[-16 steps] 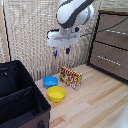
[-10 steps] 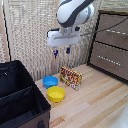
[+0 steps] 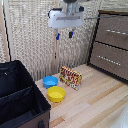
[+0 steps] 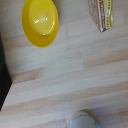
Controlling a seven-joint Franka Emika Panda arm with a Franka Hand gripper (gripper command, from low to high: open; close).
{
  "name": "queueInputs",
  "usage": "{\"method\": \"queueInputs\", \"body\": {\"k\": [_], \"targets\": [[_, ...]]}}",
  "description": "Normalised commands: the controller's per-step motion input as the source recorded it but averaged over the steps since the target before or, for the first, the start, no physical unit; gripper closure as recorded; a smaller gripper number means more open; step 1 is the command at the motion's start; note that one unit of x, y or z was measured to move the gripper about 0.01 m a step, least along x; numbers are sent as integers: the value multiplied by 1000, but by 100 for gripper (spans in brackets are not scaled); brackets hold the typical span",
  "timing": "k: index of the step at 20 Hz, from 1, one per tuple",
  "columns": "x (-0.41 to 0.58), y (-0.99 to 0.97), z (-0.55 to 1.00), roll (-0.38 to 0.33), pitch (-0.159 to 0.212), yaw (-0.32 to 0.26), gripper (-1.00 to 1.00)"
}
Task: Locate and clasp the grip of the topmost drawer. Steadily and circumspectly yank the drawer open. Discover and seize the nutrition bar using your clamp. Deposit the nutrition bar in the accessible drawer. Unclench the nutrition bar.
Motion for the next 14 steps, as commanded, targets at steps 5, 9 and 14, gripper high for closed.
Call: {"method": "queueInputs", "body": {"k": [5,9,14], "targets": [[0,-145,23,-365,0,88,-100],[0,-154,0,-372,0,85,-100],[0,-150,0,-375,0,82,-100]]}}
